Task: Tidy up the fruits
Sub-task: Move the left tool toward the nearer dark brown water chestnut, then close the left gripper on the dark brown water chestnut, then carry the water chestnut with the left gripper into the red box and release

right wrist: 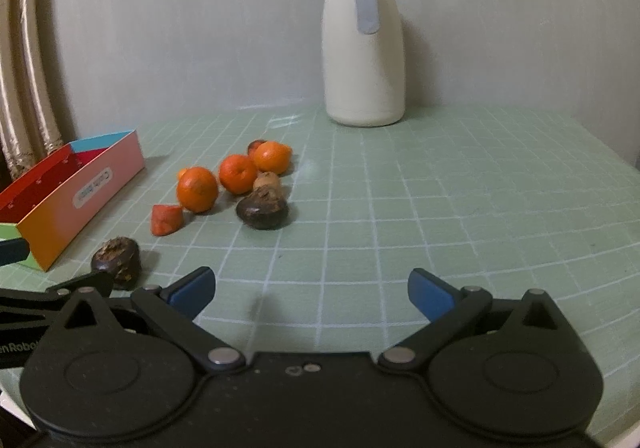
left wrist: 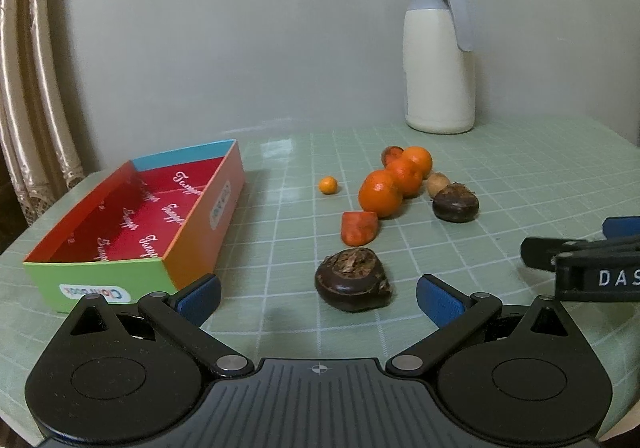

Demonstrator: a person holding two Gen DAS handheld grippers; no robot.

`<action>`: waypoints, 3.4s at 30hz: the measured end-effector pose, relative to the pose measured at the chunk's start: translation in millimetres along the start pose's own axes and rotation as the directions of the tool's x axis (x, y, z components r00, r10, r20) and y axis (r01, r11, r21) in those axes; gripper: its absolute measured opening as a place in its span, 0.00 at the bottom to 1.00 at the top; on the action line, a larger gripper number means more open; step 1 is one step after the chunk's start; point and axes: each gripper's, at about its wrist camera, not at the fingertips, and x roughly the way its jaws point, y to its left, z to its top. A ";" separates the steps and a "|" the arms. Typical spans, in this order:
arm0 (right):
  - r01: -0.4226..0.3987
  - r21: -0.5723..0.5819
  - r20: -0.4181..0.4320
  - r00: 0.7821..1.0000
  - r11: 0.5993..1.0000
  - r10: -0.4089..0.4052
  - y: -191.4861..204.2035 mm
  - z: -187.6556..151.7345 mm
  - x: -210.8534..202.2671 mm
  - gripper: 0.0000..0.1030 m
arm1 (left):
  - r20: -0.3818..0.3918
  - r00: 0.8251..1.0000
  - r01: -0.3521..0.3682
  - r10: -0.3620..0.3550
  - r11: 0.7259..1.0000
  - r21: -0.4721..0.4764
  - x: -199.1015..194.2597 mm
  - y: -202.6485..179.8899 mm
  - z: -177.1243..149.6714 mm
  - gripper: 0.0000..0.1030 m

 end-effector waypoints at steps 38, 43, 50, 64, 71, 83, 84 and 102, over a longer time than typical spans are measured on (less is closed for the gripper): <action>0.092 0.145 0.005 0.996 0.985 -0.094 -51.8 -5.0 -6.2 1.00 | -0.072 0.994 0.069 -0.077 0.991 -0.114 41.5 -12.8 4.5 0.45; 0.088 0.150 0.002 0.996 0.985 -0.090 -52.7 -4.8 -6.4 1.00 | -0.073 0.994 0.075 -0.084 0.990 -0.123 40.2 -11.5 4.4 0.45; 0.089 0.148 0.000 0.996 0.985 -0.090 -52.5 -4.2 -6.4 1.00 | -0.039 0.995 0.088 -0.093 0.989 -0.117 33.1 -10.6 5.6 0.45; 0.068 0.137 0.003 0.998 0.988 -0.069 -38.8 -1.4 -4.5 1.00 | 0.007 0.996 0.088 -0.087 0.991 -0.103 17.8 -1.0 7.6 0.45; 0.048 0.114 0.002 0.999 0.992 -0.048 -24.7 1.5 1.7 1.00 | 0.069 0.997 0.049 -0.041 0.991 -0.121 4.5 19.3 15.4 0.45; -0.009 0.081 0.003 1.000 0.997 0.009 6.5 7.1 12.7 1.00 | 0.064 0.987 -0.130 0.149 0.961 -0.243 9.2 98.1 24.9 0.45; -0.014 0.076 0.002 1.000 0.997 0.014 9.7 7.5 13.6 1.00 | 0.058 0.985 -0.145 0.165 0.957 -0.250 11.4 104.3 25.5 0.45; -0.065 0.035 -0.019 0.998 0.997 0.066 42.2 11.7 30.1 1.00 | -0.142 0.938 -0.346 0.317 0.887 -0.306 71.6 172.1 27.2 0.45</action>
